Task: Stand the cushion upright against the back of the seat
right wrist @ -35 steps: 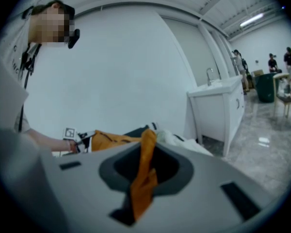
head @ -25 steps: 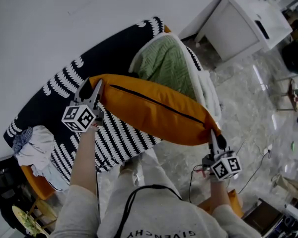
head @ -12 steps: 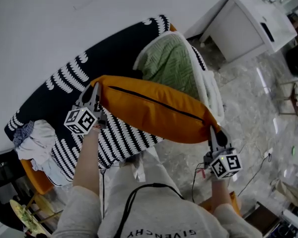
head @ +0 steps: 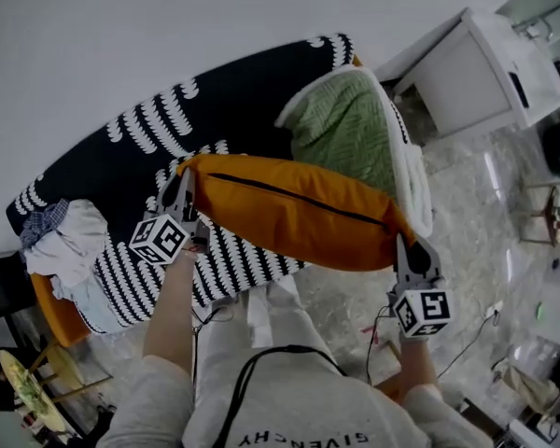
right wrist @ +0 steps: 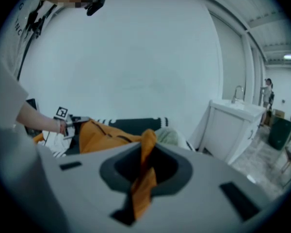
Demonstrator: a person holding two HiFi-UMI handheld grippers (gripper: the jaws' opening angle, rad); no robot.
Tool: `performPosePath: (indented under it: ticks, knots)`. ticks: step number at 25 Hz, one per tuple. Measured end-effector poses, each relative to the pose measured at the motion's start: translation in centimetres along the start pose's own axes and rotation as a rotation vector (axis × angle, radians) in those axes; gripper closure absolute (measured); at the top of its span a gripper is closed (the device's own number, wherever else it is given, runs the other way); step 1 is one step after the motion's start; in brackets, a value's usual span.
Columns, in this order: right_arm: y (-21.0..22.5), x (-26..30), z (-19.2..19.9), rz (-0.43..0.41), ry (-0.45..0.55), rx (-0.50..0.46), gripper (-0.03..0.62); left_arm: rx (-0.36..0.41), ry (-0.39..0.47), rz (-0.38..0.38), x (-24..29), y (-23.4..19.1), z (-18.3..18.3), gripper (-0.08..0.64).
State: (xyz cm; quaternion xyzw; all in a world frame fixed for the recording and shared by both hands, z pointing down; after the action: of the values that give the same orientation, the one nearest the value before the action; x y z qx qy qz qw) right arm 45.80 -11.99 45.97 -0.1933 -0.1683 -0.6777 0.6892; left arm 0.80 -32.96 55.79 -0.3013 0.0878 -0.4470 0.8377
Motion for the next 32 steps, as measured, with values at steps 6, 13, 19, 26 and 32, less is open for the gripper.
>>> performPosePath:
  ticks: [6,13,19,26,32]
  knots:
    - [-4.4,0.7,-1.5,-0.001,0.009,-0.013,0.545,-0.027,0.011,-0.025,-3.9,-3.1,-1.2,0.492]
    - [-9.9,2.5,-3.2,-0.028,0.019,-0.043,0.545,-0.042,0.045,-0.064,-7.7,-7.3,-3.7,0.492]
    - [-14.5,5.6,-4.1,-0.084,0.015,-0.06,0.545,-0.051,0.08,-0.139,-11.0,-11.2,-5.6,0.492]
    - [-18.6,11.3,-4.9,-0.139,0.013,-0.073,0.545,-0.072,0.116,-0.22,-13.9,-15.5,-6.8,0.492]
    - [-20.6,17.0,-5.5,-0.156,0.03,-0.07,0.545,-0.088,0.127,-0.256,-14.6,-17.9,-6.9,0.492]
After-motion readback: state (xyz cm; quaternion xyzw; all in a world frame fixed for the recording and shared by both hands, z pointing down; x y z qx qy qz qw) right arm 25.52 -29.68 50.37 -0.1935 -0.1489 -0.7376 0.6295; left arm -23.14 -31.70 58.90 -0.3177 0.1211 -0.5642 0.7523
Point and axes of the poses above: the fingertips, and each gripper's own axes: x forward along the fingers, y to its right, z out of its underside, the point moved 7 cm from there along -x, backward along the fingers, and after that the axes turned 7 degrees about z, right-handed, at the moved point
